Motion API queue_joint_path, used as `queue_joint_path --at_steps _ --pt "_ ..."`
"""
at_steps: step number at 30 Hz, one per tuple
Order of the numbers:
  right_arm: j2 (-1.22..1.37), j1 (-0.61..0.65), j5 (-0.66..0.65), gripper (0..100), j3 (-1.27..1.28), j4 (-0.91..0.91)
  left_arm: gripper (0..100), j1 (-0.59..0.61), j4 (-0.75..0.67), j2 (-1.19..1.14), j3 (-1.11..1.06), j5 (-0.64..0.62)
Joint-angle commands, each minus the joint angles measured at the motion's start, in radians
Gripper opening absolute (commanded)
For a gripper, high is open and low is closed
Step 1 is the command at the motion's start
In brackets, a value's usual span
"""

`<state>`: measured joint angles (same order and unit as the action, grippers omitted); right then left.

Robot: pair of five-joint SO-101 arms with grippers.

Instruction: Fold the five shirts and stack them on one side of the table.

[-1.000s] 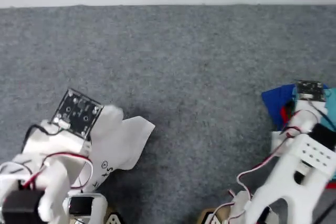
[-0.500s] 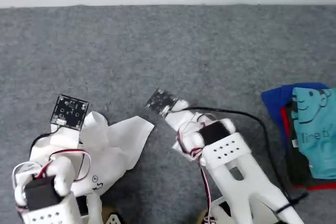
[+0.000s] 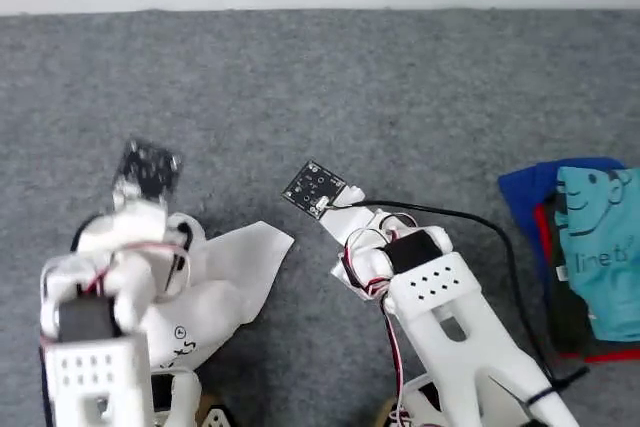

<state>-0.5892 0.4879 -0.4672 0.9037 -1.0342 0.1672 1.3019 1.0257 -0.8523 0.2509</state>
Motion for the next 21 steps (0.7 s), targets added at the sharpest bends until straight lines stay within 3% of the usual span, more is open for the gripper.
queue_joint_path --at_steps 1,7,12,17,21 --pt "0.062 0.013 0.037 22.3 -0.061 0.004 16 -0.009 0.051 -0.295 0.249 -0.049" --pt "0.280 0.232 -0.002 22.3 -0.316 -0.166 16 0.075 0.232 -0.588 0.509 -0.051" --pt "0.541 0.375 -0.023 22.3 -0.566 -0.213 16 0.285 0.308 -0.641 0.619 -0.041" --pt "0.796 0.452 -0.023 22.3 -0.770 -0.234 16 0.549 0.361 -0.641 0.633 0.066" --pt "0.955 0.533 -0.023 22.3 -0.953 -0.292 16 0.666 0.368 -0.641 0.634 0.097"
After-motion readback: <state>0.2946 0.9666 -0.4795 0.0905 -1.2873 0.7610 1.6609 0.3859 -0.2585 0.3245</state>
